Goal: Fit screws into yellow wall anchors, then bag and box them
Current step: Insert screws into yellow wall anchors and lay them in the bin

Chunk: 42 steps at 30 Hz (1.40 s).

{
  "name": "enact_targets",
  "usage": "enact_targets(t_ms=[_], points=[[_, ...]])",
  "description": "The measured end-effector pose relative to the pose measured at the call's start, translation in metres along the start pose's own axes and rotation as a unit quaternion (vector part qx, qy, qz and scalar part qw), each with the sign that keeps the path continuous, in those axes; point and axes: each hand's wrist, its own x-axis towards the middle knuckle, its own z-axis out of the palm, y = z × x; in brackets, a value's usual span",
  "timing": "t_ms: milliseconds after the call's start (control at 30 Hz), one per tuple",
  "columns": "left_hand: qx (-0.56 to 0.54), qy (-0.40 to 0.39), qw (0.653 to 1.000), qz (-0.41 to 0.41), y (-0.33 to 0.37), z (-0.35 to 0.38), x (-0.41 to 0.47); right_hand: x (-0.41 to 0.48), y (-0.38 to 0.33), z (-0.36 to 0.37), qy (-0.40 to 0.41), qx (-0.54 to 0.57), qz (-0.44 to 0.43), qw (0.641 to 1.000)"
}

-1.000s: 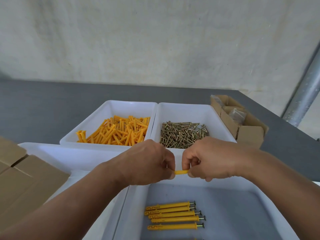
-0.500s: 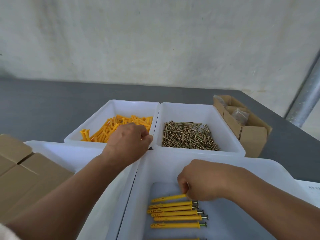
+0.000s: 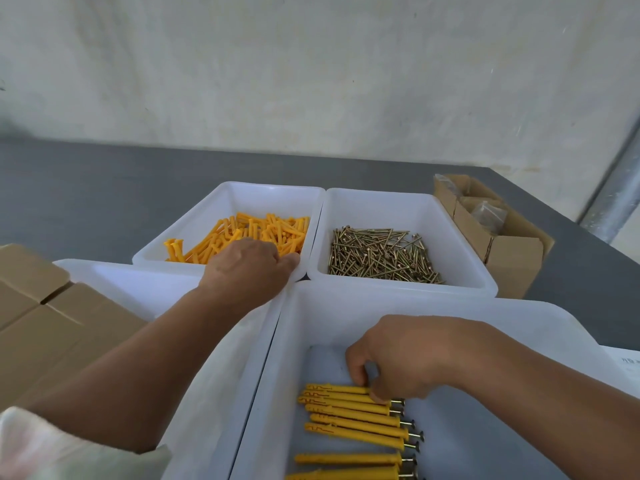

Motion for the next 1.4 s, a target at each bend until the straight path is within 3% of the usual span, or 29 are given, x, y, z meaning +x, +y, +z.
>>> enact_targets(t_ms=[333, 700, 767, 833, 933, 1000, 1067, 1167, 1400], points=[[0.084, -0.029, 0.994, -0.07, -0.001, -0.003, -0.001, 0.001, -0.002, 0.001, -0.016, -0.003, -0.019, 1.0], [0.102, -0.042, 0.992, -0.06, -0.003, 0.002, 0.003, -0.004, -0.006, -0.002, -0.017, 0.029, -0.025, 0.999], [0.1, -0.033, 0.993, -0.06, -0.003, 0.002, 0.003, -0.009, -0.004, -0.01, 0.033, 0.02, -0.027, 0.999], [0.09, -0.022, 0.994, -0.063, -0.003, 0.003, 0.003, -0.013, 0.001, -0.021, 0.158, -0.003, -0.039, 0.987], [0.081, -0.012, 0.994, -0.072, -0.003, 0.003, 0.003, -0.008, 0.02, -0.039, 0.381, 0.054, -0.011, 0.923], [0.091, -0.017, 0.993, -0.074, -0.003, 0.003, 0.003, 0.001, 0.041, -0.042, 0.458, 0.091, 0.051, 0.883], [0.104, -0.024, 0.992, -0.066, -0.004, 0.003, 0.003, 0.007, 0.063, -0.037, 0.439, 0.083, 0.128, 0.886], [0.112, -0.035, 0.991, -0.058, -0.005, 0.004, 0.003, 0.017, 0.082, -0.024, 0.32, 0.084, 0.214, 0.919], [0.112, -0.044, 0.99, -0.067, -0.006, 0.002, 0.003, 0.029, 0.085, -0.031, 0.176, 0.127, 0.25, 0.944]])
